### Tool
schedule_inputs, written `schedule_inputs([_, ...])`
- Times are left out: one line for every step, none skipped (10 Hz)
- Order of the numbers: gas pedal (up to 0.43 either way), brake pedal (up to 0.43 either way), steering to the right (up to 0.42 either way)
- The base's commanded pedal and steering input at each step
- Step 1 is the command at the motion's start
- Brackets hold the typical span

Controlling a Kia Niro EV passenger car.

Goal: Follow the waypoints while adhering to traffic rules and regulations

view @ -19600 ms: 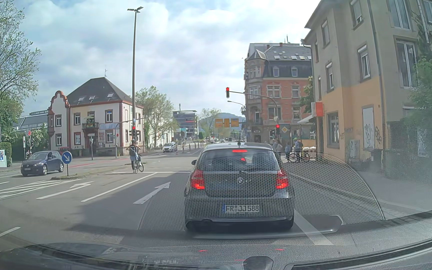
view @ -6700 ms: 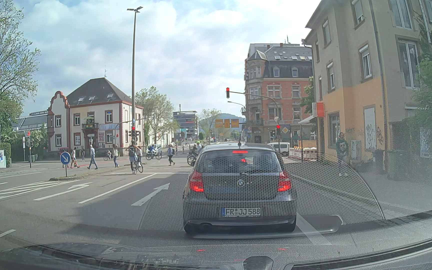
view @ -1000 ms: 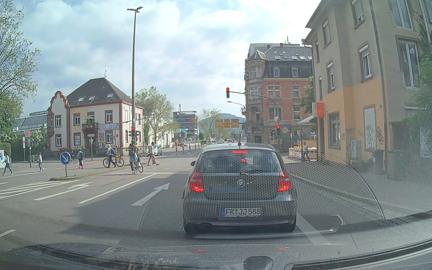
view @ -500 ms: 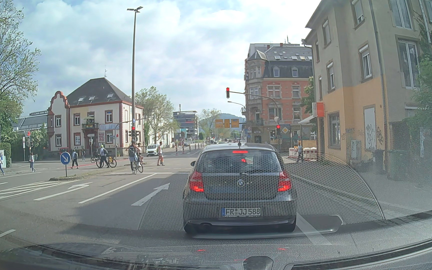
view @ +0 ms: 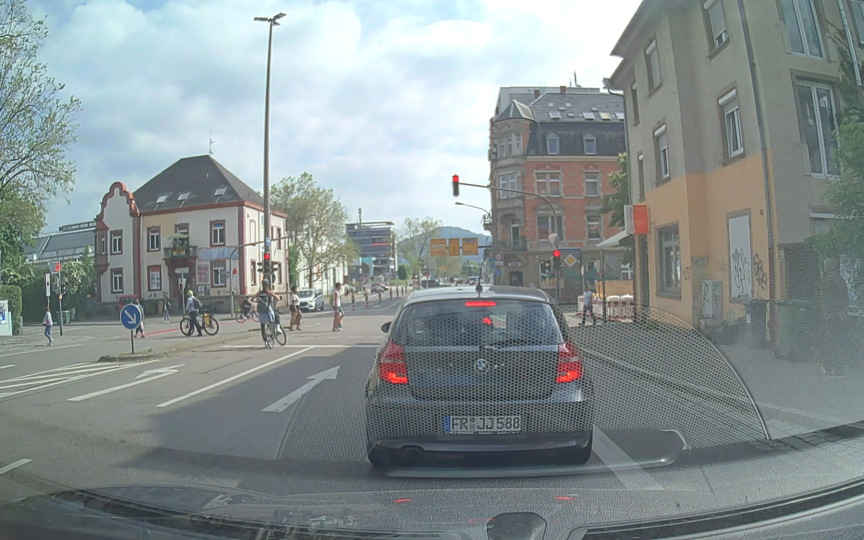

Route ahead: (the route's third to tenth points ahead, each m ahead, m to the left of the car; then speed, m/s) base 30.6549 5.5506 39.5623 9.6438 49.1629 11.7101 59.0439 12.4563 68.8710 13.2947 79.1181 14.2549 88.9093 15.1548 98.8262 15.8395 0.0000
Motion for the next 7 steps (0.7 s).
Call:
schedule_inputs([0.000, 0.226, -0.015])
schedule_inputs([0.000, 0.226, -0.015])
schedule_inputs([0.000, 0.226, -0.015])
schedule_inputs([0.000, 0.226, -0.015])
schedule_inputs([0.000, 0.226, -0.015])
schedule_inputs([0.000, 0.226, -0.015])
schedule_inputs([0.000, 0.226, -0.015])
